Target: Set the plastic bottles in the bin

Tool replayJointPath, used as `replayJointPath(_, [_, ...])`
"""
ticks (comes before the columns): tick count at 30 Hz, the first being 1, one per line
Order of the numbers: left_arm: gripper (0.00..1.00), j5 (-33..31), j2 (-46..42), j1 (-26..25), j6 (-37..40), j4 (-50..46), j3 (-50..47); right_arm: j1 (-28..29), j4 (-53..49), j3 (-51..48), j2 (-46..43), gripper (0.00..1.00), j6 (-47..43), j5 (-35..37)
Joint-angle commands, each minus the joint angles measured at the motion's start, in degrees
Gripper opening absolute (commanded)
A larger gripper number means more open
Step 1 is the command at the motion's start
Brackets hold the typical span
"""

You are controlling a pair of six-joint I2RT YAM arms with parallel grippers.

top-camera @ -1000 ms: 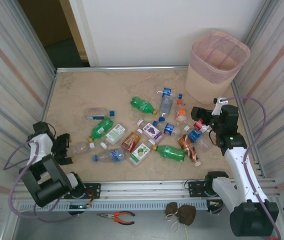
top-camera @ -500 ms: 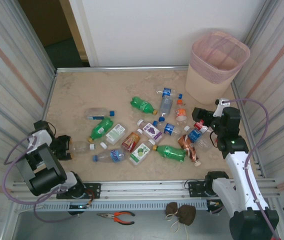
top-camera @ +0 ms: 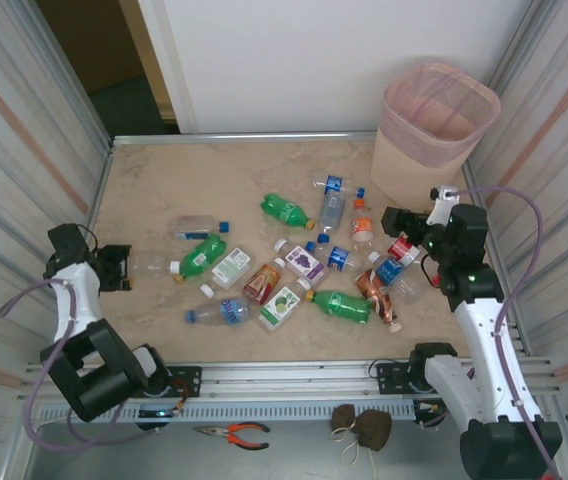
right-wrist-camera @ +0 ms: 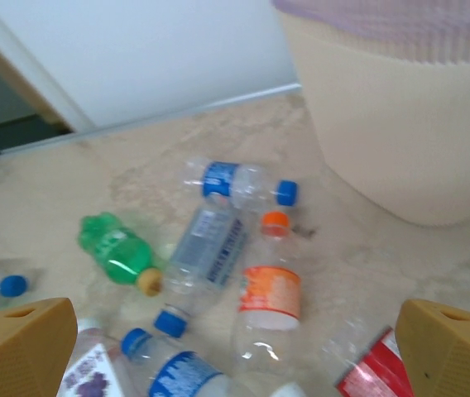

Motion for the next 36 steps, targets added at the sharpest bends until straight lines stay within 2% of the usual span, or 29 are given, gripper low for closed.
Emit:
replayJointPath(1, [0.46,7.7,-3.0,0.5,3.1,7.1,1.5,1.2,0.2,3.5,1.3,0.98,-3.2,-9.4])
replayJointPath(7, [0.35,15.6,-6.4,-2.9,5.6,19.1,1.2,6.3,0.8,8.2,4.2,0.97,-6.9,-15.7])
replayJointPath(12, [0.34,19.7,-9.3,-10.5,6.9,33.6,0.0,13.0,1.2,11.3,7.5,0.98,-9.9,-16.1])
replayJointPath(18, [0.35,23.9,-7.1,-23.6,20.3,35.1,8.5,19.5,3.4,14.3,12.0,0.98,-8.8,-18.6])
replayJointPath(23, [0.38,27.3,-5.6,-34.0,27.4,43.0,12.2,24.7,6.1,15.8,14.9,0.98,-9.6,-22.6])
replayJointPath(27, [0.38,27.3,-5.8,-42.1,36.5,43.7,15.4,28.6,7.4,17.8,16.2,0.99,-10.3,-25.6])
replayJointPath(32, [0.41,30.5,-5.5,-49.1,42.3,46.4,18.1,32.5,11.9,18.5,16.6,0.99,-10.2,-29.4])
replayJointPath(36, [0.41,33.4,-4.5,-54.0,45.4,45.0,21.3,35.7,12.1,21.3,17.3,0.99,-11.1,-31.4])
